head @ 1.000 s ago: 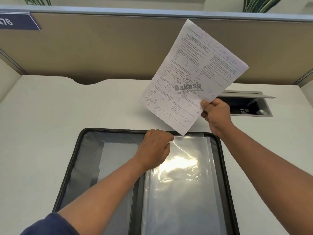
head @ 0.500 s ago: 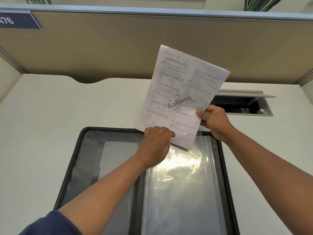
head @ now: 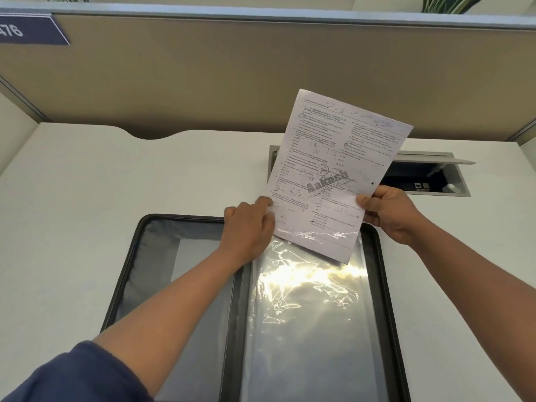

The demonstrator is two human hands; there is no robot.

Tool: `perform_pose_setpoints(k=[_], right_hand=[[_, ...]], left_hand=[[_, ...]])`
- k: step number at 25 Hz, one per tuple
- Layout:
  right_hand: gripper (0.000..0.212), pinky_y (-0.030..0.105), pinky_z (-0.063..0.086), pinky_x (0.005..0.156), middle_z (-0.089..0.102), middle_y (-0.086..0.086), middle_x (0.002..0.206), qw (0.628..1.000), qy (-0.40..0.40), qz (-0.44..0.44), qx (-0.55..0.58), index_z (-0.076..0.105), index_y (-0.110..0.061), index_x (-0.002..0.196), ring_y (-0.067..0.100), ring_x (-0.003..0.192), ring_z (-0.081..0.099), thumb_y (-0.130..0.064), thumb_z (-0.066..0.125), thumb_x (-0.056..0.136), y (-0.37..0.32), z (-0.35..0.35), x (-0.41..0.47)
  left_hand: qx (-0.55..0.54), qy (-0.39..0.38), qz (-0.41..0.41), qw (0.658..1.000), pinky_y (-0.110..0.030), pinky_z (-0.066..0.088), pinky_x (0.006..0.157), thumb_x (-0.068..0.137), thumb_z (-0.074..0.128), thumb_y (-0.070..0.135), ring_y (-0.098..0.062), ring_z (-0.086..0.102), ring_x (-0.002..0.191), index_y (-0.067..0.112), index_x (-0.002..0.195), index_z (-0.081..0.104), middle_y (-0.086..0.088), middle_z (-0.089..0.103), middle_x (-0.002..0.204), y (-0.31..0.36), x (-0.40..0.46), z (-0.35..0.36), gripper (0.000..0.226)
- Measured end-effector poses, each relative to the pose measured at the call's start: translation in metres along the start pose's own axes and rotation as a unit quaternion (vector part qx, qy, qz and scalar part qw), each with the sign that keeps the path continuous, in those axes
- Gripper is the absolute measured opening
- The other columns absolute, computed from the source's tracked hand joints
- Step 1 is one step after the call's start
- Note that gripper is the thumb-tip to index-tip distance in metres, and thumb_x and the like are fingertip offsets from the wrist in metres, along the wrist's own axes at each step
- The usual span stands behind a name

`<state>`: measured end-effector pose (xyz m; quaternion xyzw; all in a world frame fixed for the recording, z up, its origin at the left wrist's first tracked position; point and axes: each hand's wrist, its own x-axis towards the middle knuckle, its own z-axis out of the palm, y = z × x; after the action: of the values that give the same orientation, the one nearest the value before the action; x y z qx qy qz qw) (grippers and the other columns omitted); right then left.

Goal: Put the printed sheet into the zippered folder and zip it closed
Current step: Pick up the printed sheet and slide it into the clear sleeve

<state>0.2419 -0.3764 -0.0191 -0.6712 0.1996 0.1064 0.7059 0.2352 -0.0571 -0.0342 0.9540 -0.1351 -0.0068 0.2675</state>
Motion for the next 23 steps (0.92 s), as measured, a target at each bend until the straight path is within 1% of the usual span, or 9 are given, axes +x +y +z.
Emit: perform_pose_setpoints(k=[3, 5, 7, 12, 16, 18, 19, 21, 23], right_hand=[[0.022, 0.029, 0.063, 0.069, 0.081, -0.003, 0.108, 1.0, -0.002, 0.002, 0.009, 0.074, -0.017, 0.108, 0.019, 0.096, 0.078, -0.002, 0.063, 0.098, 0.003, -0.005, -0.001], [0.022, 0.029, 0.063, 0.07, 0.08, -0.002, 0.11, 1.0, -0.007, 0.007, 0.018, 0.074, -0.016, 0.109, 0.019, 0.096, 0.078, -0.002, 0.062, 0.098, 0.006, -0.007, -0.002], [0.021, 0.029, 0.063, 0.07, 0.08, -0.001, 0.111, 1.0, -0.009, 0.011, 0.022, 0.074, -0.016, 0.11, 0.02, 0.097, 0.077, -0.003, 0.062, 0.099, 0.008, -0.008, -0.002], [0.023, 0.031, 0.064, 0.073, 0.079, 0.001, 0.113, 0.999, -0.019, 0.027, 0.013, 0.074, -0.016, 0.113, 0.022, 0.099, 0.077, -0.003, 0.062, 0.098, 0.009, -0.012, -0.001], [0.022, 0.03, 0.064, 0.07, 0.08, -0.001, 0.112, 0.999, -0.015, 0.037, -0.004, 0.073, -0.015, 0.112, 0.02, 0.097, 0.078, -0.002, 0.063, 0.098, 0.008, -0.012, 0.0], [0.021, 0.028, 0.063, 0.068, 0.081, -0.003, 0.108, 0.999, -0.013, 0.033, -0.02, 0.074, -0.015, 0.11, 0.018, 0.096, 0.078, -0.002, 0.063, 0.097, 0.008, -0.008, 0.0], [0.02, 0.027, 0.063, 0.068, 0.081, -0.005, 0.107, 0.999, -0.015, 0.029, -0.03, 0.074, -0.015, 0.109, 0.017, 0.095, 0.078, -0.002, 0.064, 0.097, 0.007, -0.007, -0.001], [0.021, 0.026, 0.063, 0.067, 0.081, -0.007, 0.105, 0.998, -0.025, 0.021, -0.049, 0.075, -0.017, 0.107, 0.016, 0.095, 0.078, -0.003, 0.064, 0.097, 0.004, -0.004, -0.003], [0.022, 0.027, 0.063, 0.067, 0.081, -0.007, 0.106, 0.996, -0.037, 0.016, -0.075, 0.076, -0.02, 0.108, 0.016, 0.095, 0.078, -0.003, 0.065, 0.097, 0.001, -0.002, -0.005]], left_hand=[[-0.176, -0.036, -0.117, 0.977, -0.038, 0.044, 0.093, 0.104, 0.052, 0.029, -0.019, 0.059, 0.102, 0.02, 0.139, 0.051, 0.004, 0.061, 0.118, -0.008, 0.015, -0.002, 0.036], [-0.291, -0.079, -0.156, 0.941, -0.028, 0.054, 0.085, 0.105, 0.052, 0.021, -0.019, 0.066, 0.1, 0.019, 0.123, 0.065, 0.005, 0.07, 0.112, -0.01, 0.025, -0.005, 0.022], [-0.348, -0.111, -0.175, 0.914, -0.017, 0.054, 0.07, 0.105, 0.052, 0.012, -0.018, 0.068, 0.092, 0.022, 0.101, 0.07, 0.006, 0.074, 0.099, -0.011, 0.034, -0.012, 0.021], [-0.366, -0.219, -0.201, 0.882, -0.04, 0.054, 0.099, 0.102, 0.057, 0.006, -0.028, 0.069, 0.11, 0.015, 0.104, 0.066, -0.012, 0.074, 0.113, -0.015, 0.05, -0.02, 0.013], [-0.355, -0.244, -0.198, 0.881, -0.044, 0.052, 0.105, 0.098, 0.062, 0.001, -0.027, 0.07, 0.111, 0.009, 0.099, 0.069, -0.013, 0.075, 0.113, -0.015, 0.05, -0.021, 0.011], [-0.343, -0.263, -0.186, 0.882, -0.045, 0.051, 0.106, 0.095, 0.064, -0.002, -0.026, 0.07, 0.104, 0.003, 0.099, 0.068, -0.014, 0.075, 0.109, -0.018, 0.049, -0.023, 0.008], [-0.329, -0.271, -0.175, 0.887, -0.044, 0.051, 0.105, 0.093, 0.064, -0.005, -0.025, 0.068, 0.098, 0.002, 0.103, 0.067, -0.017, 0.074, 0.107, -0.019, 0.049, -0.024, 0.012], [-0.306, -0.29, -0.145, 0.895, -0.034, 0.055, 0.096, 0.089, 0.064, -0.007, -0.02, 0.066, 0.089, 0.008, 0.127, 0.059, -0.012, 0.075, 0.103, -0.018, 0.047, -0.027, 0.042], [-0.307, -0.306, -0.118, 0.893, -0.029, 0.058, 0.09, 0.084, 0.075, -0.001, -0.01, 0.07, 0.093, 0.019, 0.154, 0.029, -0.002, 0.073, 0.111, -0.018, 0.044, -0.028, 0.086]])
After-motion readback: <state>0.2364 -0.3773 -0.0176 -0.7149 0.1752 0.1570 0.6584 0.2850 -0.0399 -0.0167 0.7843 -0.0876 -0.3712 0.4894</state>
